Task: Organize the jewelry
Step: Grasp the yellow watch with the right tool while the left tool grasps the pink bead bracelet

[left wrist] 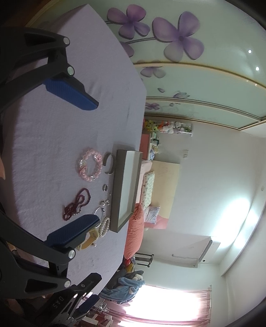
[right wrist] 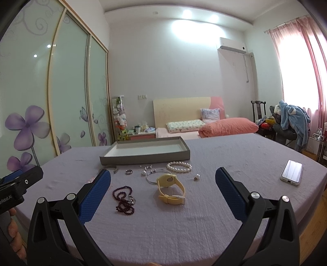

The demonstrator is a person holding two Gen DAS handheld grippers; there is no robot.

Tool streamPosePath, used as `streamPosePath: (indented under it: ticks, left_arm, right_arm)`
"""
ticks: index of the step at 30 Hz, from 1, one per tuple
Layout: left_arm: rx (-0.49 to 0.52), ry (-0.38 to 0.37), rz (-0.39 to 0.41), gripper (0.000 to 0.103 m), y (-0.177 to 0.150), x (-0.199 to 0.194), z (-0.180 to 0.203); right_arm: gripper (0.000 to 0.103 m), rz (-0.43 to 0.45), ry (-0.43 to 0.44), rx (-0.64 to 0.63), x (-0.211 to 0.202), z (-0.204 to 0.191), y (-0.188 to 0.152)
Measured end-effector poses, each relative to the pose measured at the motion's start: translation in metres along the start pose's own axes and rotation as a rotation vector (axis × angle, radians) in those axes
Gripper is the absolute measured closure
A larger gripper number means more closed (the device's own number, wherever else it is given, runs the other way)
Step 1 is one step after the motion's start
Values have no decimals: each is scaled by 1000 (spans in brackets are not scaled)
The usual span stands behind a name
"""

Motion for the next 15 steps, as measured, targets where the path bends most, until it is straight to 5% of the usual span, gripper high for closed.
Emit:
streamPosePath:
  ticks: [8, 15]
  left_arm:
    - [9, -9, -101, 4, 2, 48, -6]
    - [42, 13, -193, 4, 2, 94, -9]
  right_arm:
    - [2, -207, 60, -15, 65, -1, -5]
    - [2, -371, 25, 5, 110, 7, -11]
Point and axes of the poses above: each gripper's, at about its wrist camera, not at the fingertips, and x roughly the way its jaws point, z to its right, y to its top, the point moved 1 cm from there along x, roughly the way its jaws point, and after that the axes turned 6 degrees about -x, right-handed, at the moved point
